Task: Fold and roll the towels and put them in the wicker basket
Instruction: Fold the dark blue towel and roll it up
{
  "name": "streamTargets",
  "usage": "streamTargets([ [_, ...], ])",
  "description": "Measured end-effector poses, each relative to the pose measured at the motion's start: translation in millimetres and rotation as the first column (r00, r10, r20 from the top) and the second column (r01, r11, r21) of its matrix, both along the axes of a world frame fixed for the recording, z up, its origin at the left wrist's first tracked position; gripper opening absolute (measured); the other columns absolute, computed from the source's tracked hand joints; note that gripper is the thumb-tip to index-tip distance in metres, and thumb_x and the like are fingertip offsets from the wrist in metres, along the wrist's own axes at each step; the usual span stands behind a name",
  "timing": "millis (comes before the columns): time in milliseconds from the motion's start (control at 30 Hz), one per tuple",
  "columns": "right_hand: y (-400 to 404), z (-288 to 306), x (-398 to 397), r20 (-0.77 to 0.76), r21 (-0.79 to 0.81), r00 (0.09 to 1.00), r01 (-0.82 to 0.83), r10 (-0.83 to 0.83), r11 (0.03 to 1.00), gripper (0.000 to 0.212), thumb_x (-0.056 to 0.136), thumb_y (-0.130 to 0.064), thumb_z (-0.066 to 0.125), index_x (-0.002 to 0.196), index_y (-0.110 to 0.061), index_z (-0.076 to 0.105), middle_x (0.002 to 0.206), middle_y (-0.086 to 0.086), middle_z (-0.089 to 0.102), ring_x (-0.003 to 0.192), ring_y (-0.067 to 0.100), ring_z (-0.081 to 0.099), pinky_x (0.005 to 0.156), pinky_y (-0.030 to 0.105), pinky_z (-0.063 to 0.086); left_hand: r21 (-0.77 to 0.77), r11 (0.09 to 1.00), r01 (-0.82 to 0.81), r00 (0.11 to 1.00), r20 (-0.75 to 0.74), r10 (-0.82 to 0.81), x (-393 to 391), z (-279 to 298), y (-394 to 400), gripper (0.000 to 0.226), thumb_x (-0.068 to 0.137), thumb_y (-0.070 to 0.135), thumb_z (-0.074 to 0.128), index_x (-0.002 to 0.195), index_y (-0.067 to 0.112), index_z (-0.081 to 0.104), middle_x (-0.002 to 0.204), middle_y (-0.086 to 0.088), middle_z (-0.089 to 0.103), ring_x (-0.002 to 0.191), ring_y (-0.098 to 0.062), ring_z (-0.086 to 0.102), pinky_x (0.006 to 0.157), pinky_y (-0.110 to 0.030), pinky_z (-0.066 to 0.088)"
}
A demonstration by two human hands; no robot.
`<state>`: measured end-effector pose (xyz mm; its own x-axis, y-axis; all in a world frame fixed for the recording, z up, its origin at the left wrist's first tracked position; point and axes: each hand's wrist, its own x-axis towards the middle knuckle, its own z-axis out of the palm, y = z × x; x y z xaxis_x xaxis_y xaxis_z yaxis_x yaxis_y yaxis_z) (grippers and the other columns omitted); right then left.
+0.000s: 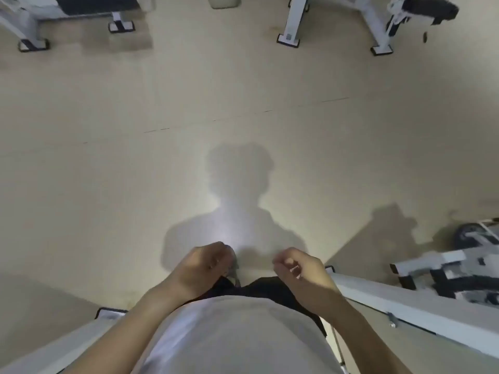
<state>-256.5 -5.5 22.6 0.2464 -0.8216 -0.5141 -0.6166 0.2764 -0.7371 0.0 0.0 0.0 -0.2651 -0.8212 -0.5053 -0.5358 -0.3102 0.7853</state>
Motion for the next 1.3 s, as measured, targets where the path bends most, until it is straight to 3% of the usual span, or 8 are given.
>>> streamTargets([
  [267, -173.4, 11.9, 14.9, -0.013, -0.053, 1.000, -0.023, 0.022, 0.998, 0.009, 0.093, -0.030, 0.062, 0.092, -0.038, 0.065, 0.089, -0.017, 0.068, 0.085, 0.006, 0.064, 0.069, 0.011, 0.046, 0.006, 1.000, -0.004, 0.995, 0.101, 0.004, 25.7, 7.9, -199.9, 0.014, 0.097, 0.032, 0.052, 0.087, 0.031, 0.062, 0.079, 0.015, 0.066, 0.075, -0.012, 0.063, 0.075, -0.030, 0.053],
  [400, -284.3, 3.6, 20.0, 0.027, -0.051, 0.998, -0.050, 0.052, 0.997, 0.010, 0.093, -0.024, 0.061, 0.092, -0.033, 0.066, 0.089, -0.012, 0.069, 0.087, 0.010, 0.064, 0.071, 0.016, 0.048, -0.006, 1.000, -0.013, 0.999, 0.050, 0.014, 32.7, 3.7, -304.5, 0.014, 0.098, 0.029, 0.053, 0.089, 0.027, 0.063, 0.078, 0.015, 0.066, 0.072, -0.013, 0.061, 0.072, -0.031, 0.052],
  [533, -406.7, 3.6, 32.3, 0.056, -0.063, 0.995, -0.083, 0.086, 0.995, 0.012, 0.093, -0.025, 0.062, 0.089, -0.036, 0.066, 0.089, -0.015, 0.069, 0.088, 0.007, 0.063, 0.071, 0.011, 0.046, -0.004, 1.000, -0.029, 0.998, 0.051, 0.029, 45.9, 8.6, -401.3, 0.014, 0.098, 0.037, 0.051, 0.092, 0.034, 0.064, 0.084, 0.024, 0.066, 0.072, -0.005, 0.060, 0.065, -0.015, 0.047],
  [600, -469.4, 5.3, 44.0, 0.046, -0.087, 0.990, -0.132, 0.137, 0.987, 0.012, 0.093, -0.024, 0.062, 0.091, -0.036, 0.066, 0.090, -0.018, 0.067, 0.090, 0.006, 0.063, 0.072, 0.010, 0.045, -0.013, 0.999, -0.040, 0.996, 0.075, 0.041, 56.6, 12.6, -446.9, 0.015, 0.097, 0.040, 0.049, 0.093, 0.036, 0.063, 0.084, 0.023, 0.066, 0.071, -0.005, 0.059, 0.065, -0.014, 0.046],
  [800, -645.0, 10.6, 96.4, -0.006, -0.176, 0.970, -0.240, 0.243, 0.955, 0.014, 0.093, -0.023, 0.063, 0.094, -0.036, 0.064, 0.091, -0.021, 0.065, 0.088, 0.006, 0.063, 0.074, 0.014, 0.048, -0.039, 0.993, -0.112, 0.988, 0.101, 0.116, 111.3, 22.5, -571.5, 0.018, 0.097, 0.044, 0.046, 0.092, 0.034, 0.061, 0.087, 0.017, 0.067, 0.077, -0.008, 0.062, 0.071, -0.023, 0.050],
  [1033, -814.3, 4.3, 170.1, -0.017, -0.118, 0.984, -0.179, 0.179, 0.977, 0.016, 0.093, -0.024, 0.063, 0.091, -0.041, 0.064, 0.092, -0.025, 0.067, 0.088, 0.000, 0.061, 0.074, 0.008, 0.044, -0.062, 0.992, -0.109, 0.987, 0.109, 0.115, 201.8, 10.5, -753.7, 0.021, 0.097, 0.039, 0.043, 0.087, 0.032, 0.060, 0.083, 0.008, 0.068, 0.072, -0.017, 0.061, 0.072, -0.039, 0.052],
  [1167, -894.4, 15.8, 205.4, -0.048, -0.102, 0.983, -0.184, 0.180, 0.978, 0.014, 0.094, -0.028, 0.061, 0.091, -0.042, 0.063, 0.093, -0.028, 0.064, 0.091, -0.005, 0.059, 0.073, 0.004, 0.042, -0.103, 0.992, -0.075, 0.988, 0.128, 0.088, 249.2, 20.2, -857.7, 0.016, 0.099, 0.031, 0.048, 0.092, 0.034, 0.062, 0.090, 0.020, 0.066, 0.079, -0.009, 0.061, 0.072, -0.028, 0.051],
  [1300, -970.0, 25.2, 232.3, -0.029, -0.111, 0.991, -0.134, 0.132, 0.985, 0.013, 0.094, -0.026, 0.062, 0.093, -0.038, 0.066, 0.091, -0.020, 0.068, 0.089, 0.002, 0.063, 0.074, 0.011, 0.047, -0.134, 0.991, -0.019, 0.980, 0.195, 0.045, 290.7, 31.4, -949.8, 0.017, 0.099, 0.036, 0.045, 0.092, 0.035, 0.060, 0.092, 0.024, 0.064, 0.080, -0.006, 0.062, 0.065, -0.021, 0.048],
])
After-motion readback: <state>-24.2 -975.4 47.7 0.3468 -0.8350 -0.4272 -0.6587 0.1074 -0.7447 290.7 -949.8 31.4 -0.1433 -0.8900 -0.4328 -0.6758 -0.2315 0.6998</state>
